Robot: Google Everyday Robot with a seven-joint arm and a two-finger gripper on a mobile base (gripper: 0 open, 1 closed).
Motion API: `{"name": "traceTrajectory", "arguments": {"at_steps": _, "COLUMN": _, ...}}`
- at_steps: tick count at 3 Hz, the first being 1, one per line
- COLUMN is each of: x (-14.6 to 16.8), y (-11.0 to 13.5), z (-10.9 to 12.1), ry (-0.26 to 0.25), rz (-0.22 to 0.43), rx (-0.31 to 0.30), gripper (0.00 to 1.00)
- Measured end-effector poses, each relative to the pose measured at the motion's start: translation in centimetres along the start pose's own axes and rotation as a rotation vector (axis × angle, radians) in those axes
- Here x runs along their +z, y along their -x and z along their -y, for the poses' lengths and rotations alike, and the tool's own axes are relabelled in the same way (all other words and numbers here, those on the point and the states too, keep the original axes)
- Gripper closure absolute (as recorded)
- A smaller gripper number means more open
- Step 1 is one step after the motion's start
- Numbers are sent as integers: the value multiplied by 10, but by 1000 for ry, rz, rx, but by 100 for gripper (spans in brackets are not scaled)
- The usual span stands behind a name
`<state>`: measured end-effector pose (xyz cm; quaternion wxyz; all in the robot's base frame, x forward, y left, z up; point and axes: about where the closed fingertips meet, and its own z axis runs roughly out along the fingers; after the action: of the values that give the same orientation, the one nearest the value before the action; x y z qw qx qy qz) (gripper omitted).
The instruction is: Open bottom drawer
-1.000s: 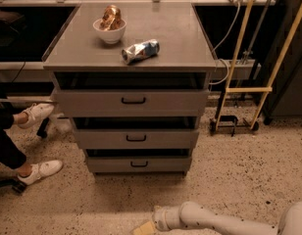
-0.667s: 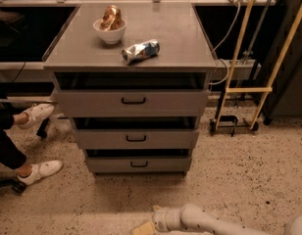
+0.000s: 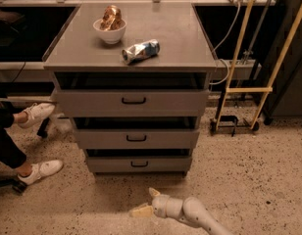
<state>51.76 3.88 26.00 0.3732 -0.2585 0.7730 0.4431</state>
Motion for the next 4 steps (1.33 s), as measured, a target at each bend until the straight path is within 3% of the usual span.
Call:
{"name": "traceTrajectory", "arguments": {"at_steps": 1, "x": -1, "y": 8, "z": 8, "ry": -14, "rz": 15, "rx": -22, "gripper": 0}}
{"name": "traceTrajectory", "arguments": {"at_steps": 2, "x": 4, "y": -2, "z": -3, "ry": -48, "rz": -91, "rx": -85, "gripper": 0}}
{"name": "traceTrajectory", "arguments": {"at_steps": 3, "x": 10, "y": -20, "z": -22, "ry": -78, "rz": -279, "rx": -275, "gripper": 0}}
{"name": "traceTrajectory", "arguments": {"at_steps": 4, "x": 6, "y": -19, "z": -37, "ry": -71, "rz": -414, "rx": -509, "gripper": 0}}
